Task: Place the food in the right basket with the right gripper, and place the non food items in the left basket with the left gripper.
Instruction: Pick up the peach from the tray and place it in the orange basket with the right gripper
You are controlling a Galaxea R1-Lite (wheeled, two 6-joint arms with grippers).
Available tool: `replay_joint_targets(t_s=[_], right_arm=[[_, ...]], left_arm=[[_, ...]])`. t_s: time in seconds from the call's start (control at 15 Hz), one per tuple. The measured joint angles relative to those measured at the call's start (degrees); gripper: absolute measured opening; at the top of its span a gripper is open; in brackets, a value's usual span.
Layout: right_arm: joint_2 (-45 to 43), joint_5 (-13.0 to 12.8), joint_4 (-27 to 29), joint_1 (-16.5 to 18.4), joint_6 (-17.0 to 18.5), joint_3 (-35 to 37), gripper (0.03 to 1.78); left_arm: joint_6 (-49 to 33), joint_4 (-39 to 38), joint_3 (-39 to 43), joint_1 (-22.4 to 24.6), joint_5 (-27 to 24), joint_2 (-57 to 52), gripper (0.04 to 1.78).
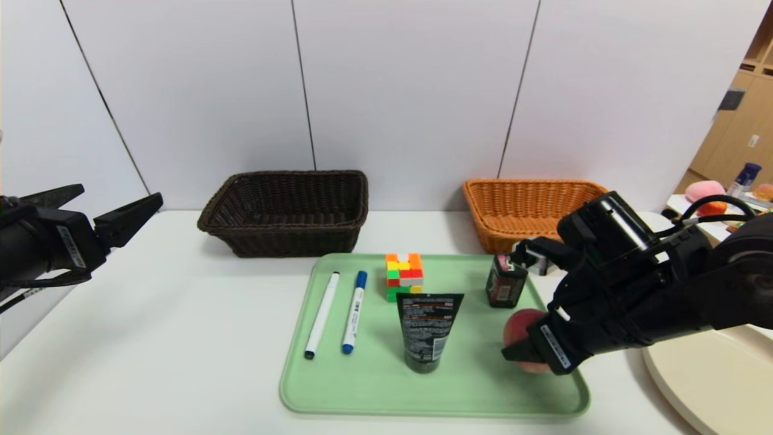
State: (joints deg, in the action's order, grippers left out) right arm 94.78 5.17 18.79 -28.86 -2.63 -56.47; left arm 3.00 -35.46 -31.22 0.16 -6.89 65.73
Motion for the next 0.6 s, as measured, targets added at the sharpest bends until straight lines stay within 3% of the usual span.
replay_joint_targets(t_s=[0.33, 0.6], right_arm=[[-9.08, -0.05, -0.6, -2.39, 0.43, -8.85, 1.13], [-11.43, 0.34, -1.56, 6.18, 0.49, -17.96, 1.13]], left_arm=[[-0.28, 0.1, -0.02, 0.0, 0.06, -0.11, 1.69], [-0.37, 0.18, 0.0, 0.0, 0.09, -0.09, 1.69]])
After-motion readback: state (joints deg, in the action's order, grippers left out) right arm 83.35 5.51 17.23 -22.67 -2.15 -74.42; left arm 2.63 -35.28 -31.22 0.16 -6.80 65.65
